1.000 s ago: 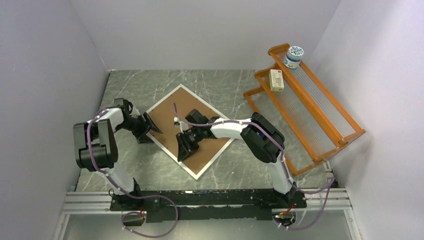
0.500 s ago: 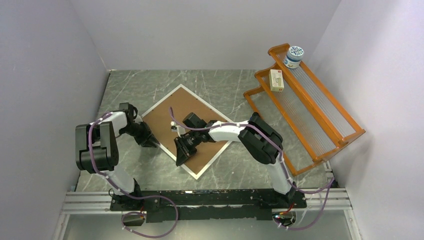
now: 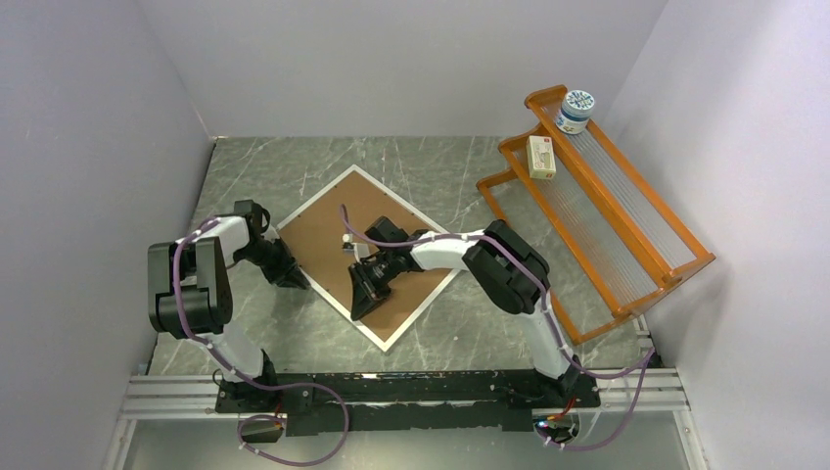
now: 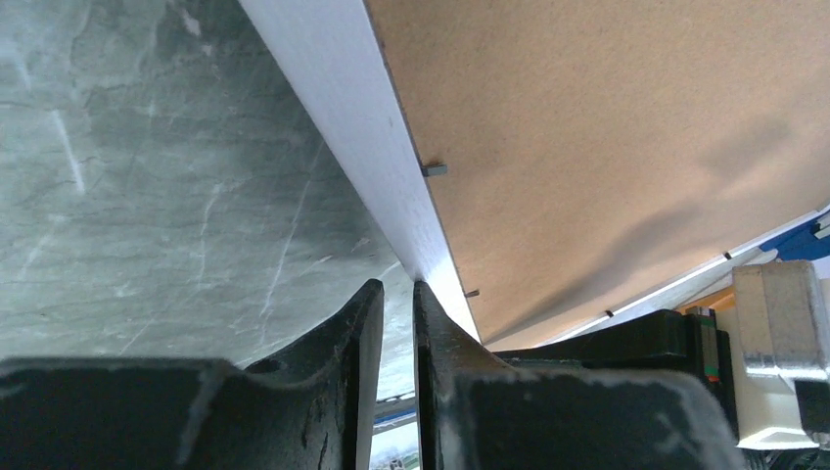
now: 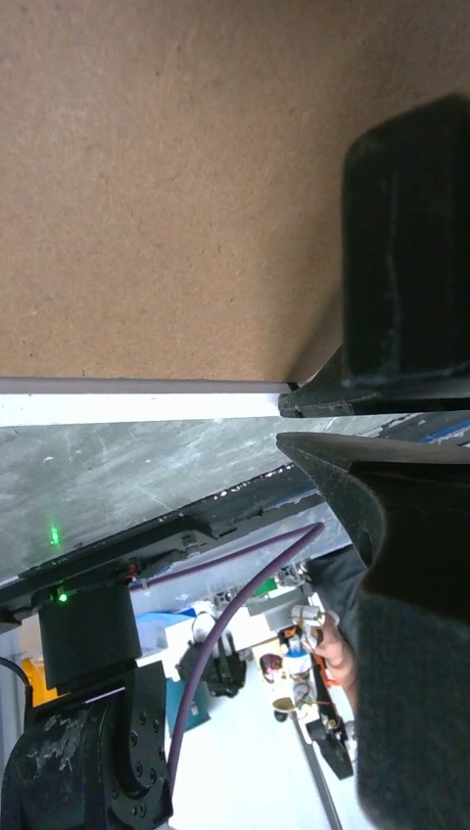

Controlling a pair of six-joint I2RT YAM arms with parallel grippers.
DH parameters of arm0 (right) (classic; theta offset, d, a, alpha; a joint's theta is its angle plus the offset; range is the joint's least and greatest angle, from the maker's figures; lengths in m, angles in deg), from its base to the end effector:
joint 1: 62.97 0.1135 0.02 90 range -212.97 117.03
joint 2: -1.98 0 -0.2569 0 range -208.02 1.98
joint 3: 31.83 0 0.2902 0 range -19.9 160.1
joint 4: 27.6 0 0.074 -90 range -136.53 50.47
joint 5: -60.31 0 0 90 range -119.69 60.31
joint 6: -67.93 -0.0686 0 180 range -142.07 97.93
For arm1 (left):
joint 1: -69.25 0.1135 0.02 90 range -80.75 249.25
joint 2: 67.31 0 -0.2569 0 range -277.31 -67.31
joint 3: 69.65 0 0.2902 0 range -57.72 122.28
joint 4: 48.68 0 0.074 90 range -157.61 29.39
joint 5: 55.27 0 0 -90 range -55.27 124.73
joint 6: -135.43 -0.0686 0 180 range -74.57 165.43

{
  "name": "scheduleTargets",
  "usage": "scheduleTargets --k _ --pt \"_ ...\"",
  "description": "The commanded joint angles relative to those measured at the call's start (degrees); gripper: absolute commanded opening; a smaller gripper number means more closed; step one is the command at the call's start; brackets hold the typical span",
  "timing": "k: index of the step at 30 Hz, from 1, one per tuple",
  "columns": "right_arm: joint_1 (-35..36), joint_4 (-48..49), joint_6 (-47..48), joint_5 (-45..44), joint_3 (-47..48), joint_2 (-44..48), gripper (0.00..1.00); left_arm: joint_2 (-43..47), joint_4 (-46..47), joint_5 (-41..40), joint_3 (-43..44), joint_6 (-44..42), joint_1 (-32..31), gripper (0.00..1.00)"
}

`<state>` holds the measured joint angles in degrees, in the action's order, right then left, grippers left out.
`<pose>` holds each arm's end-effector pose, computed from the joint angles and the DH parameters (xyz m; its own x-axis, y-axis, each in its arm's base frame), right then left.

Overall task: Put the photo into the frame
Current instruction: Install the photo frame at the center of the board.

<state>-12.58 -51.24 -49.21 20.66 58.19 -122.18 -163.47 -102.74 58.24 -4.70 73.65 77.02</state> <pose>0.2572 0.3936 0.0636 -0.8236 -0.5387 -0.1773 -0.4243 0.3779 0.8229 0.3079 0.0144 0.0821 -0.8269 -0.5504 0.1153 -0.5474 0.7408 -0.3893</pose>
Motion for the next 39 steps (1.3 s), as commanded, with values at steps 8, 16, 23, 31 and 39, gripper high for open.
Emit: scheduleTargets --k 8,16,23,31,39 --pt "-4.2 -5.8 6.2 -11.1 -0.3 -6.3 0.14 -1.0 -2.3 -6.0 1.0 -2.2 0.1 0.21" --pt "-4.5 -7.7 7.1 -17.8 0.6 -7.5 0.16 -1.6 -2.6 -6.4 1.4 -2.4 0.1 0.2" --pt "-5.6 -8.5 8.2 -21.0 0.2 -8.9 0.21 -2.0 -3.0 -6.8 1.5 -2.4 0.1 0.2" --pt "-7.9 -8.3 7.5 -23.9 -0.2 -8.9 0.26 -2.4 -3.4 -7.0 2.0 -2.5 0.1 0.21" --pt "-8.9 -7.8 6.3 -26.5 -0.5 -9.5 0.27 -2.6 -3.5 -7.0 1.8 -2.5 0.1 0.21"
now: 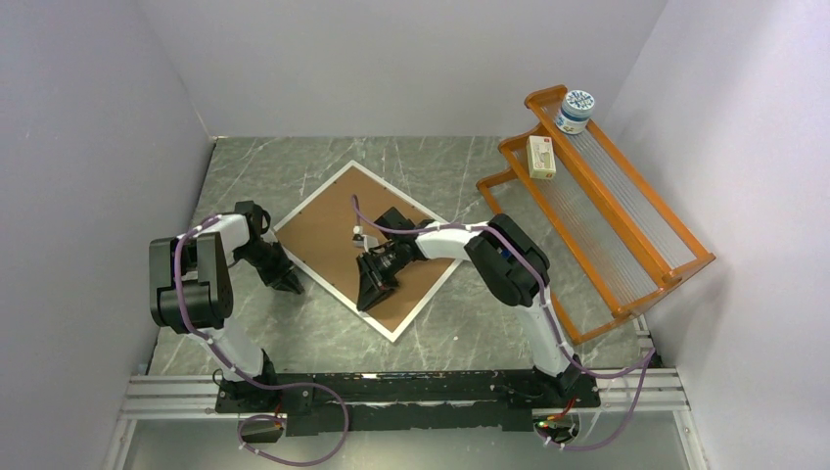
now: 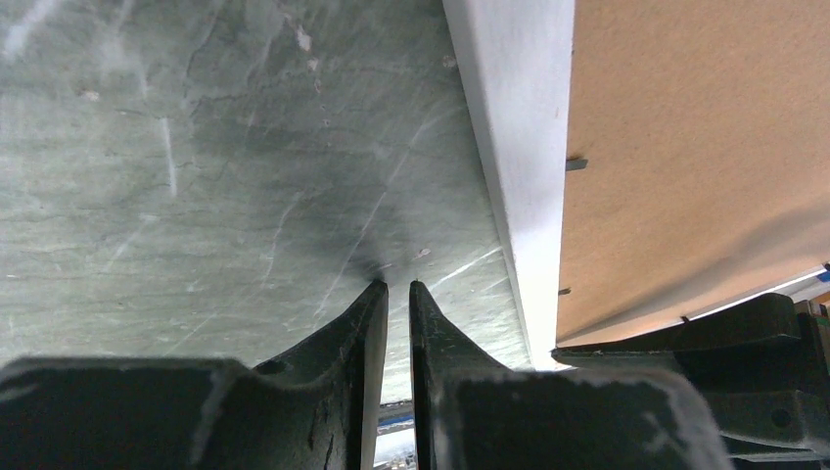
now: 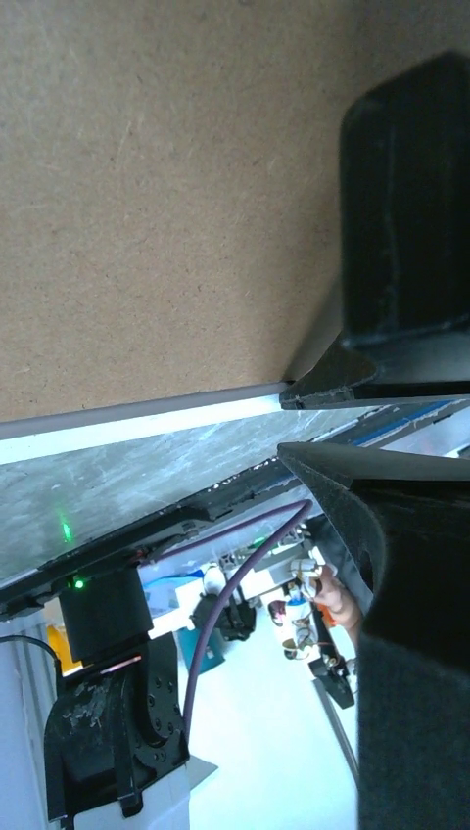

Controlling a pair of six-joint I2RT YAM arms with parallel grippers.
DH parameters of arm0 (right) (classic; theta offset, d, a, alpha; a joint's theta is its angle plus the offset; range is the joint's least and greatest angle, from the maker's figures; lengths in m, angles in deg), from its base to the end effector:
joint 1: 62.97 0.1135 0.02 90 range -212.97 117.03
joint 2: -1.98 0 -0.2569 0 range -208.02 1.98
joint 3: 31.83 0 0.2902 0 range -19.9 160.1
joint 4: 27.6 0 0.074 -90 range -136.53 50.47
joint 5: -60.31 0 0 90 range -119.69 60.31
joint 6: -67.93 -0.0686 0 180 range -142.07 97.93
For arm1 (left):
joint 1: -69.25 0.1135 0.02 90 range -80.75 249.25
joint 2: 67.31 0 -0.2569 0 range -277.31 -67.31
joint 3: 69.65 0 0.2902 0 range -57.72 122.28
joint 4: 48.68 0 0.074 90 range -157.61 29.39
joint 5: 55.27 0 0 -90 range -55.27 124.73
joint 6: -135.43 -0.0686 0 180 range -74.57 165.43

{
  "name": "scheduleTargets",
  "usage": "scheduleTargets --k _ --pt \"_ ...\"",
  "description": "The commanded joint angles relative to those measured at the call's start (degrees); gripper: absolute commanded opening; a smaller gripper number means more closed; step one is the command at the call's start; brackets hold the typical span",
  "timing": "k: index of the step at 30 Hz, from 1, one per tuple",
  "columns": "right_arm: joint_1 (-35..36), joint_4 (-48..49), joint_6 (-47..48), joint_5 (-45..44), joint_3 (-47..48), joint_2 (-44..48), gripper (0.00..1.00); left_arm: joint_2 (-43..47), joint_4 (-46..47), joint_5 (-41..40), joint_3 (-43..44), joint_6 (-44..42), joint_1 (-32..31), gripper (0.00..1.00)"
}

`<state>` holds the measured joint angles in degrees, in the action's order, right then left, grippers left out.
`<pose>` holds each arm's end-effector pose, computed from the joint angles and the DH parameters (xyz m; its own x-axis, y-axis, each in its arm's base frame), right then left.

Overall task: Put the photo into the frame
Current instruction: Install the photo frame at the center of the board.

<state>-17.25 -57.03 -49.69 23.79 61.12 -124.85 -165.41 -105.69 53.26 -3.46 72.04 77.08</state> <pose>0.2862 0.3725 0.0548 -0.8670 -0.4940 -0.0651 -0.3116 0.4357 0.8444 0.3053 0.0200 0.0754 -0.8304 -0.5429 0.1255 -0.5538 0.7795 -0.2925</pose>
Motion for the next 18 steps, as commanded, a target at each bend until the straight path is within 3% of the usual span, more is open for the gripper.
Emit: scheduleTargets --k 1,6,13,18 --pt "-4.4 -1.7 6.8 -29.5 -3.6 -6.9 0.27 -0.7 -0.5 -2.0 0.6 -0.9 0.0 0.21" --pt "-6.2 -1.9 7.7 -28.4 -3.6 -8.4 0.29 -0.5 -0.5 -1.9 0.5 -0.9 0.0 0.2" --pt "-6.5 -8.2 11.7 -35.3 0.3 -10.3 0.29 0.2 -0.8 -1.8 0.5 -1.0 0.0 0.2" --pt "-6.5 -8.0 11.5 -39.6 0.0 -5.8 0.28 1.5 -0.8 -1.3 0.7 -0.8 0.0 0.21"
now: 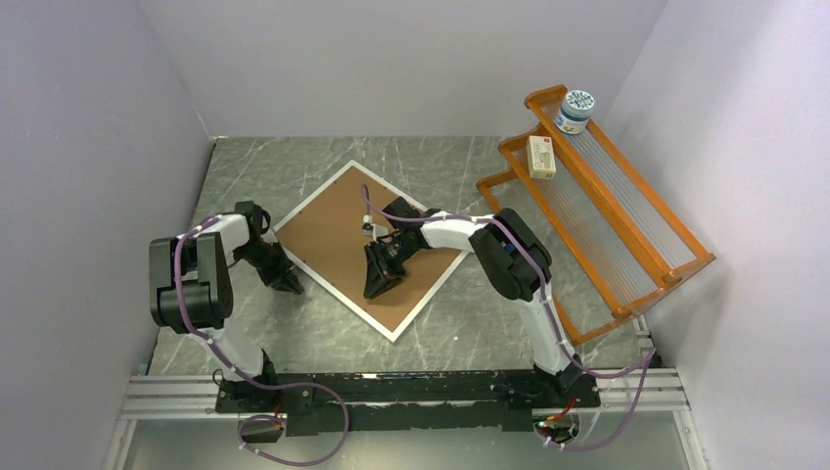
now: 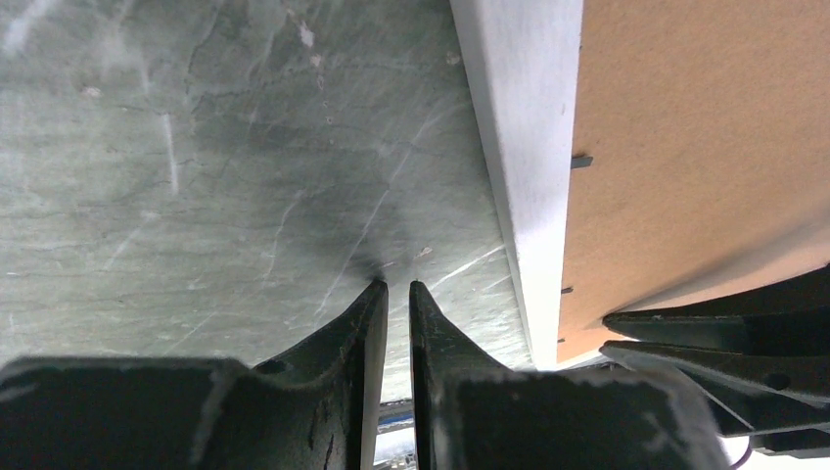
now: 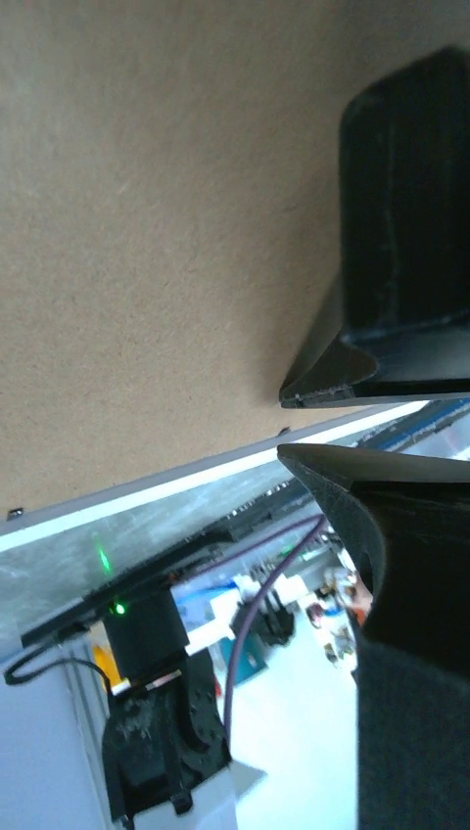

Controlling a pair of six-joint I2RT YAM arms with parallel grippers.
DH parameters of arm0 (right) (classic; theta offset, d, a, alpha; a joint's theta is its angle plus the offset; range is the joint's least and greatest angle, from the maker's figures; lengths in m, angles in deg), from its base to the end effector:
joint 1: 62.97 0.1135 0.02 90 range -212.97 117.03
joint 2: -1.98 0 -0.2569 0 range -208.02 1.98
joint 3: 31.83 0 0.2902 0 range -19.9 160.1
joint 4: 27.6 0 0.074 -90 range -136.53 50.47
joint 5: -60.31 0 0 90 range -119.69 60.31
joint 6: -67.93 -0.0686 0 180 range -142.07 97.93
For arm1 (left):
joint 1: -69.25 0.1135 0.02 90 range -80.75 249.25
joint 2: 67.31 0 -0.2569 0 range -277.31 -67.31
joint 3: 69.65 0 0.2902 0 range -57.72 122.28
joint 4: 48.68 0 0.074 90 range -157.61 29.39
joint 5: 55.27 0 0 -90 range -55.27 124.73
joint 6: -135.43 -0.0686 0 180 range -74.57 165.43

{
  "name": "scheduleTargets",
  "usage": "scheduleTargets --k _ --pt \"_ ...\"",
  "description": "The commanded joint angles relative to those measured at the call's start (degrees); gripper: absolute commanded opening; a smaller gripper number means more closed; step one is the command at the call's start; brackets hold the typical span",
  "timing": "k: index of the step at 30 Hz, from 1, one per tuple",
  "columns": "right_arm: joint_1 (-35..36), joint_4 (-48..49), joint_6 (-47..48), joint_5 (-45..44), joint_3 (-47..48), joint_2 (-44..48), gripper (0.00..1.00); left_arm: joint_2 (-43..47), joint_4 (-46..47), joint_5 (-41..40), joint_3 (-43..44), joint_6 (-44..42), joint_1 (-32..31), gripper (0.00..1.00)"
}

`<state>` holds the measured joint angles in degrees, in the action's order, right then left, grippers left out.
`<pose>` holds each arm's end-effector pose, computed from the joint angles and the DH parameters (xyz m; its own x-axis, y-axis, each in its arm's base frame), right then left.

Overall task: Put the photo into the frame
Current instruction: Install the photo frame at the center of the board.

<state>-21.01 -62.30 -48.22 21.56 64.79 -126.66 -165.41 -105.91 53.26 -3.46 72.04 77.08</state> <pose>0.3157 0.3558 0.0529 -0.8986 -0.4370 -0.0390 -0.2804 0.5035 0.8172 0.3048 0.0199 0.0754 -0.8299 -0.5428 0.1289 -0.5550 0.7794 -0.2908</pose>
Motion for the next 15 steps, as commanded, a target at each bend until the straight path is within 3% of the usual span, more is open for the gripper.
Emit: scheduleTargets --k 1,4,8,15 --pt "-2.8 -2.5 9.8 -38.4 -3.5 -2.2 0.27 1.9 -0.5 -1.0 0.8 -0.6 0.0 0.21" --pt "-3.1 -2.5 8.6 -42.7 -1.9 3.2 0.27 4.1 0.5 -0.3 1.0 0.8 0.0 0.25" --pt "-4.7 -2.3 6.4 -50.4 3.2 8.8 0.32 6.9 1.7 -1.7 0.8 4.1 0.1 0.36" --pt "-10.4 -6.5 6.6 -61.1 15.7 6.0 0.76 10.7 7.1 -0.4 -1.6 10.9 0.1 0.71"
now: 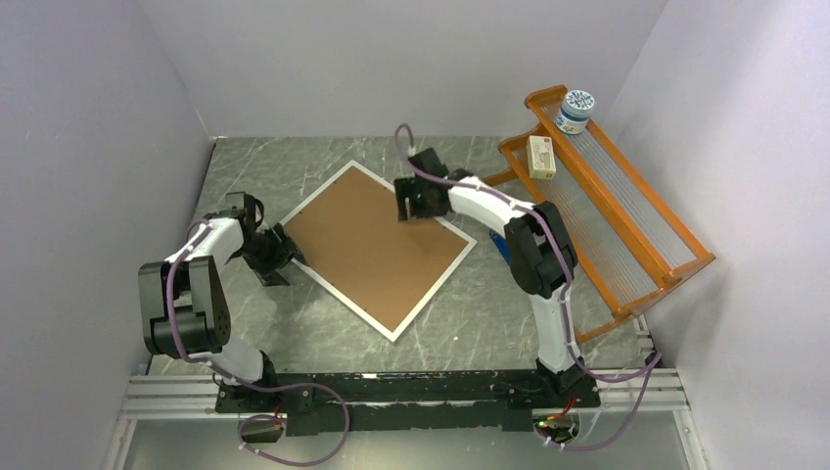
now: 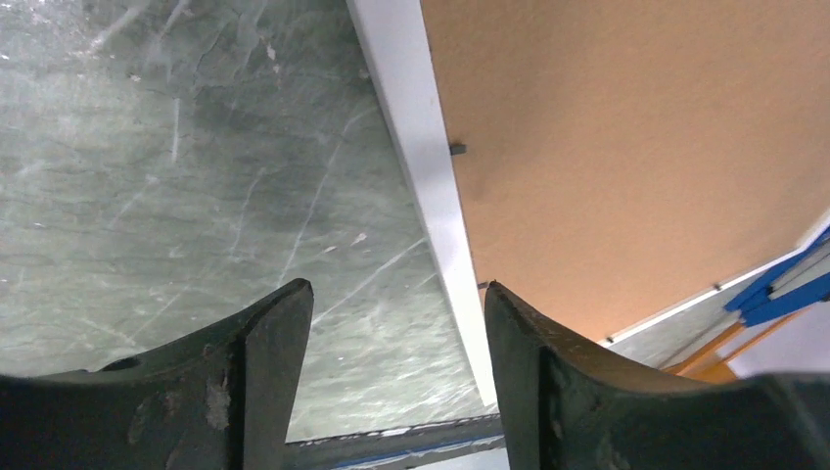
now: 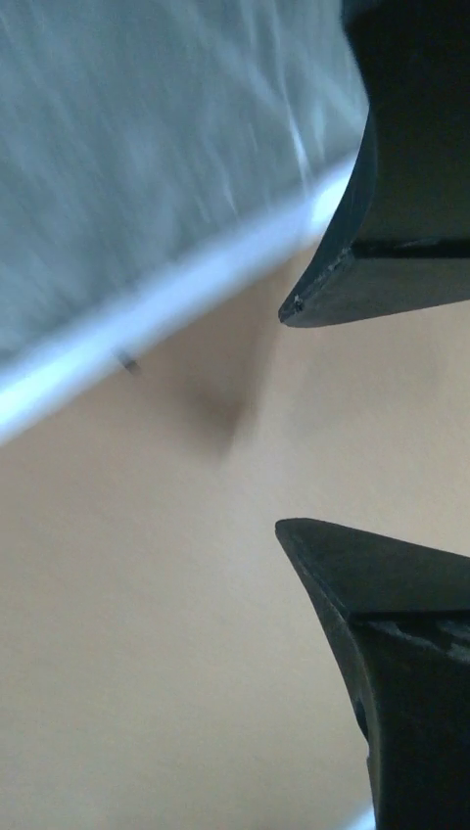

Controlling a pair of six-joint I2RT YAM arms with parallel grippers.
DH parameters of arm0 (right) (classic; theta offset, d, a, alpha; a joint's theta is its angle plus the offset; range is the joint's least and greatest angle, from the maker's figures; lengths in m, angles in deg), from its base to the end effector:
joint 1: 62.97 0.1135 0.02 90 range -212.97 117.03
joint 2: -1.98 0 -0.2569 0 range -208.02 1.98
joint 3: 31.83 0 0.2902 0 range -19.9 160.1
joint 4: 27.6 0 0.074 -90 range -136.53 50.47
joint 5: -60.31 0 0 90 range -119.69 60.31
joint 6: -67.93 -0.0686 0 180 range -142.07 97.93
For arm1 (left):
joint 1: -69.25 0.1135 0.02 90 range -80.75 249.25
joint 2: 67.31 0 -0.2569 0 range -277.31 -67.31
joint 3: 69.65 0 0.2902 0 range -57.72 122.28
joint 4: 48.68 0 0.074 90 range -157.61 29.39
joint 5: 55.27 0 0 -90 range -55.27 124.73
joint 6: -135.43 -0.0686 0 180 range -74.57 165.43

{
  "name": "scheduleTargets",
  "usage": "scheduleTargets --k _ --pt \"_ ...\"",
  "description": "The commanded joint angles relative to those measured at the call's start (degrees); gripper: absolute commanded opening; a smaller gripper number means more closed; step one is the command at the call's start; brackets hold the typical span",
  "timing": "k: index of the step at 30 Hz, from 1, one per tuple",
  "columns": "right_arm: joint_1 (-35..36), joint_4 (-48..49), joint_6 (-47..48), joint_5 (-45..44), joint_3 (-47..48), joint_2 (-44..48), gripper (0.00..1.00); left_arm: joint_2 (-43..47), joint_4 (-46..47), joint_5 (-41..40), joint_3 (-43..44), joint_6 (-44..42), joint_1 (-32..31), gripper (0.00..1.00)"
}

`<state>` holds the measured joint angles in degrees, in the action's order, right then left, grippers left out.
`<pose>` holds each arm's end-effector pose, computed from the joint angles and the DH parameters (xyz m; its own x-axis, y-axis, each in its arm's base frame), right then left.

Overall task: Put the photo into the frame
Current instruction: Install the photo frame at the center of the board, then adjust the photo frame at the center of the board.

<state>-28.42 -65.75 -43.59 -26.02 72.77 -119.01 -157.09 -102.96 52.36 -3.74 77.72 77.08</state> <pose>0.4203 0.2947 0.1358 -0.8429 -0.1359 -0.5206 -0.3089 0.9145 0.2613 0.3129 0.0221 0.1166 -0.7832 -0.6216 -0.0152 -0.5756 0.7341 -0.3603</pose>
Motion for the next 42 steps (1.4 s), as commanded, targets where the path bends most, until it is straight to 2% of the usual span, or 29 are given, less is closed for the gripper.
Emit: scheduleTargets --k 1,5,9,13,21,27,33,37,42 --pt "-3.8 -4.3 2.3 -14.0 9.8 -2.9 0.8 2.4 4.8 0.7 -1.5 6.0 0.1 0.73" --pt "-6.7 -6.2 4.2 -12.5 14.6 -7.1 0.9 0.7 6.9 1.5 -1.8 8.8 0.1 0.76" --pt "-8.1 -9.6 5.9 -6.0 19.2 -11.0 0.92 -2.7 8.1 2.8 -0.9 9.5 0.1 0.77" --pt "-8.6 -9.4 6.0 0.8 17.6 -11.6 0.92 -5.4 9.1 3.9 0.5 9.7 0.1 0.79" --pt "-8.8 -5.8 4.6 10.9 6.9 -5.8 0.84 -11.7 11.5 8.7 5.8 8.6 0.5 0.8" --pt "-8.7 1.1 -0.9 17.8 -8.1 3.8 0.81 -20.3 12.6 14.5 12.9 7.0 0.5 0.69" --pt "-6.8 13.5 -4.5 30.7 -23.0 10.2 0.78 -27.0 15.1 20.4 19.0 7.2 0.4 0.56" --pt "-3.9 20.6 -8.4 34.9 -28.9 10.4 0.75 -31.1 16.5 23.4 23.0 8.3 0.3 0.51" --pt "1.9 25.8 -11.9 36.1 -32.1 10.3 0.74 -36.3 20.8 33.0 26.1 12.4 0.1 0.48"
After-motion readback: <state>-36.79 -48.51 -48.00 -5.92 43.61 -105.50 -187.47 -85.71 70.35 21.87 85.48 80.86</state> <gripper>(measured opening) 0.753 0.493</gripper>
